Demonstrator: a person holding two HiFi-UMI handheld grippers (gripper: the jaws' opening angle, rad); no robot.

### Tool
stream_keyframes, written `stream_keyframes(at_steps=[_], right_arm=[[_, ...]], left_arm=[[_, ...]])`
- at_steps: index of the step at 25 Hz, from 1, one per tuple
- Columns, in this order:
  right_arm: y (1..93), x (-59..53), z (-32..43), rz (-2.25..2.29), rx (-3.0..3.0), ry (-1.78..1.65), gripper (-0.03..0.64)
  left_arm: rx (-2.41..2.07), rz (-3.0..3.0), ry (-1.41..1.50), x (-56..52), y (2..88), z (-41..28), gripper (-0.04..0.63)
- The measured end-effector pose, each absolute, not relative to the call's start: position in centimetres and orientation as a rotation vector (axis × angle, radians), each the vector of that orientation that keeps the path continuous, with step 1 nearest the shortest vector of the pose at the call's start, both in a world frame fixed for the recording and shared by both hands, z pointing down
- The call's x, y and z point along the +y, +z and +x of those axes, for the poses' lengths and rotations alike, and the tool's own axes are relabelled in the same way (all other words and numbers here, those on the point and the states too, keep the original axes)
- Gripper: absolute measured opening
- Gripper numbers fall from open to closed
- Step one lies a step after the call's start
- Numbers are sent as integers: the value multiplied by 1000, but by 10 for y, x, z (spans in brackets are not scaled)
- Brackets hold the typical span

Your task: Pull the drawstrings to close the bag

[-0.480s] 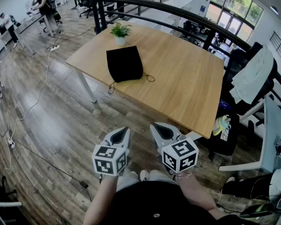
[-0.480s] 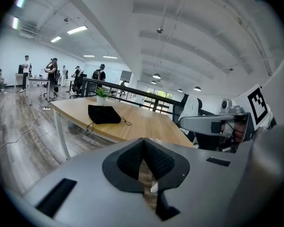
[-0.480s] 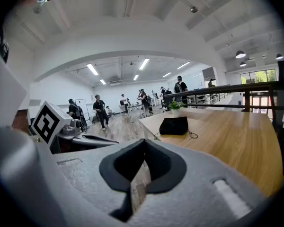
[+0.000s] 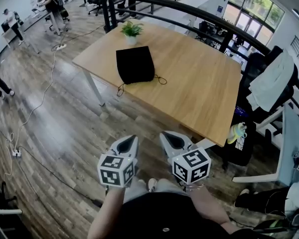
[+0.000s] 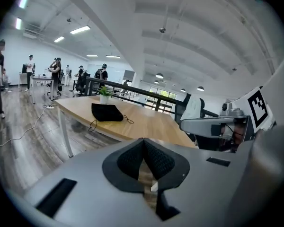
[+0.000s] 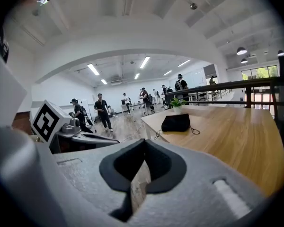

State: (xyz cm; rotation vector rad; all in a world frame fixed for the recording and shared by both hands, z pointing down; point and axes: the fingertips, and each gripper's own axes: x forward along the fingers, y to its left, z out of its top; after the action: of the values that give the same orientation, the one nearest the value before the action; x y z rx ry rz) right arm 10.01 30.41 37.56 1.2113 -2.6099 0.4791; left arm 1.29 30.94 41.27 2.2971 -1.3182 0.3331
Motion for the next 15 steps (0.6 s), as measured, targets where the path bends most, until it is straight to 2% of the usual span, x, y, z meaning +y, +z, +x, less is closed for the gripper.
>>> stream_keyframes(at_steps=[15], right_arm=[[397, 309, 114, 1128, -2636, 486, -2]], left_arm=[[-1289, 2272, 314, 317, 435, 46, 15]])
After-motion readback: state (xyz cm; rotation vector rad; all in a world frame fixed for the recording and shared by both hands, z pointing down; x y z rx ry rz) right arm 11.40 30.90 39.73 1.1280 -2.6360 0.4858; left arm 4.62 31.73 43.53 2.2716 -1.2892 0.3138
